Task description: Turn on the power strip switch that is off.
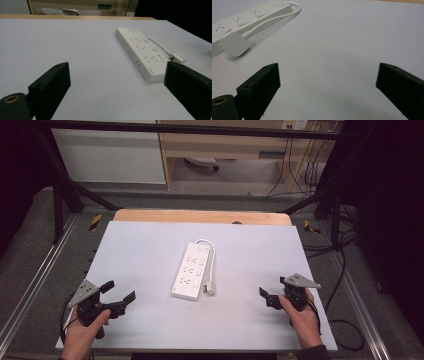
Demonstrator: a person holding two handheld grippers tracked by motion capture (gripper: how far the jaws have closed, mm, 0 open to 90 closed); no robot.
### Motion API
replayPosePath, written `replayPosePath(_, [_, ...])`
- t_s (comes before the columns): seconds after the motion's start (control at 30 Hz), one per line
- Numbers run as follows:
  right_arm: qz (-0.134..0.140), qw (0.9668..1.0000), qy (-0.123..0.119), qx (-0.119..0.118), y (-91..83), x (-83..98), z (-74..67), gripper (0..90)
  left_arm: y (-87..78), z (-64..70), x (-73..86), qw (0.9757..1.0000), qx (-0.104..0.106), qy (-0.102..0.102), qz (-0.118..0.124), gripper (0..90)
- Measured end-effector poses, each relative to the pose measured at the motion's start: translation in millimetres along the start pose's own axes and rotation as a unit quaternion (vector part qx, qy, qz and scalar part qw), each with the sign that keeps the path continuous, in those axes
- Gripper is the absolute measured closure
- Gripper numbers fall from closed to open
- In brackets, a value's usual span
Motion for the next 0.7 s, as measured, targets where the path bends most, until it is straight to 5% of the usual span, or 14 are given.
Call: replayPosePath(0.7, [-0.009, 0.9995, -0.031, -0.005, 5.6, -1.3, -9.2, 3.7, -2.1, -0.7, -5.7, 0.9998, 0.014, -0.009, 0.009, 5.8])
Point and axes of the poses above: each handheld gripper's, and its own axes: y roughly forward along the jaws, x roughly out of its underside, z roughly to its right, the point moved 6 cm from there along y, roughly forward along the jaws, and after that the axes turned 12 degrees about -x, right-handed, at the moved point
